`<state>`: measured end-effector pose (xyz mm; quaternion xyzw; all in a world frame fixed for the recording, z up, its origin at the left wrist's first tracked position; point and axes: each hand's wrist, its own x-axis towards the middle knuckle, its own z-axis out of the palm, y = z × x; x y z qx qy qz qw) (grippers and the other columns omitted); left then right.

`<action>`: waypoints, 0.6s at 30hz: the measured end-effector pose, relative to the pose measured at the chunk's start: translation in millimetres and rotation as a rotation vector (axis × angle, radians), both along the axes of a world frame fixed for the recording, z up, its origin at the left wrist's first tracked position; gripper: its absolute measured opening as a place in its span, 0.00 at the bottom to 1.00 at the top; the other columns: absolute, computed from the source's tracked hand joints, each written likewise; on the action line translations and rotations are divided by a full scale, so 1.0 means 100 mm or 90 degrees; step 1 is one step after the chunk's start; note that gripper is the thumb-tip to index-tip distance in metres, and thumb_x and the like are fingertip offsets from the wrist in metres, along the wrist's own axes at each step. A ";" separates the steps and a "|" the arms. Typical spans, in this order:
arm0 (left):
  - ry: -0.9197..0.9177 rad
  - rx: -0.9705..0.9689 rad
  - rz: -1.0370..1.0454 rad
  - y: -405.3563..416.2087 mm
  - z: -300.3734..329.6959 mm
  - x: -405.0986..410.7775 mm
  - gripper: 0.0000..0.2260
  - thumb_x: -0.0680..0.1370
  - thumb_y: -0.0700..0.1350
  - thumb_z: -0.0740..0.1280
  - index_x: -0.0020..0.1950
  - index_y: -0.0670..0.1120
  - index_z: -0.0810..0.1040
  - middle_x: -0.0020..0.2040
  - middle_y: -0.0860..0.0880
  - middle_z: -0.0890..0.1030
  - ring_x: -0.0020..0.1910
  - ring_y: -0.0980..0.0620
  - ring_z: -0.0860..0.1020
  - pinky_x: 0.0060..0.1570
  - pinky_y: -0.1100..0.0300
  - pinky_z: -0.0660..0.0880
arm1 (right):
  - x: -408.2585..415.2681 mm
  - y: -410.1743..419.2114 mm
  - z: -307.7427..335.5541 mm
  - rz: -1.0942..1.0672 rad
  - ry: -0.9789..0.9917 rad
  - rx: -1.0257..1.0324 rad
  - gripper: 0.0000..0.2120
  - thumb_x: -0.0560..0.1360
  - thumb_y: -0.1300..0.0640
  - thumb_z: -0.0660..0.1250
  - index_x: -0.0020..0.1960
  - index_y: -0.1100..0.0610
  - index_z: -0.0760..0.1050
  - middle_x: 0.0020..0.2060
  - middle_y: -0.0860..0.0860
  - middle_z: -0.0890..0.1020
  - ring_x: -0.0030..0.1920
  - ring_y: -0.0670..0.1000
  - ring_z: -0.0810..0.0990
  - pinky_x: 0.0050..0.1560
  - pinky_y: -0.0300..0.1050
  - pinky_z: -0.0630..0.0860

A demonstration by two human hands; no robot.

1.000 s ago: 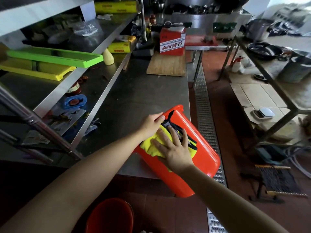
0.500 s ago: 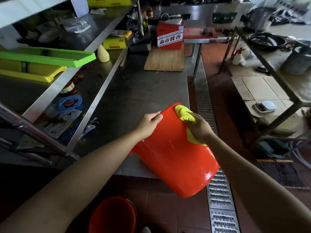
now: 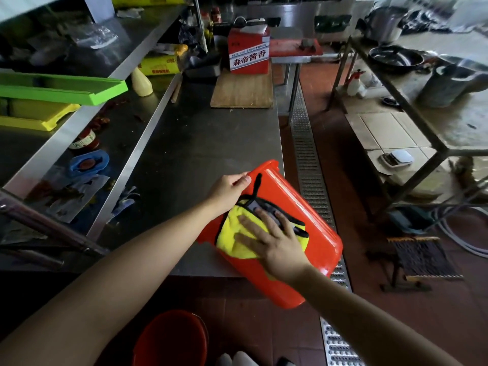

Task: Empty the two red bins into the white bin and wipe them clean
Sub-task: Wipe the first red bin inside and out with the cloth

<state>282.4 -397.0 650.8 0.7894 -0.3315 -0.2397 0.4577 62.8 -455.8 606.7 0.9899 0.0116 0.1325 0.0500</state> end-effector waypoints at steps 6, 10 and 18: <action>-0.004 0.025 -0.003 0.02 0.00 0.00 0.24 0.79 0.60 0.63 0.69 0.48 0.76 0.65 0.52 0.79 0.62 0.58 0.76 0.60 0.63 0.70 | 0.24 -1.04 0.26 -0.220 -0.036 0.517 0.24 0.76 0.54 0.67 0.72 0.45 0.72 0.76 0.48 0.68 0.74 0.57 0.68 0.68 0.57 0.69; -0.019 0.043 0.004 0.03 -0.03 -0.03 0.26 0.77 0.64 0.61 0.70 0.51 0.75 0.64 0.55 0.79 0.61 0.58 0.76 0.60 0.62 0.70 | 0.26 -1.24 0.25 -0.356 -0.008 0.690 0.24 0.78 0.53 0.69 0.73 0.46 0.71 0.74 0.47 0.71 0.73 0.53 0.70 0.71 0.49 0.67; 0.001 0.032 -0.007 -0.11 -0.17 -0.25 0.25 0.75 0.59 0.62 0.66 0.45 0.79 0.62 0.50 0.81 0.63 0.57 0.76 0.64 0.62 0.70 | -0.24 0.19 -0.15 -0.083 -0.021 0.031 0.27 0.78 0.51 0.61 0.76 0.40 0.63 0.81 0.48 0.53 0.79 0.64 0.54 0.71 0.69 0.59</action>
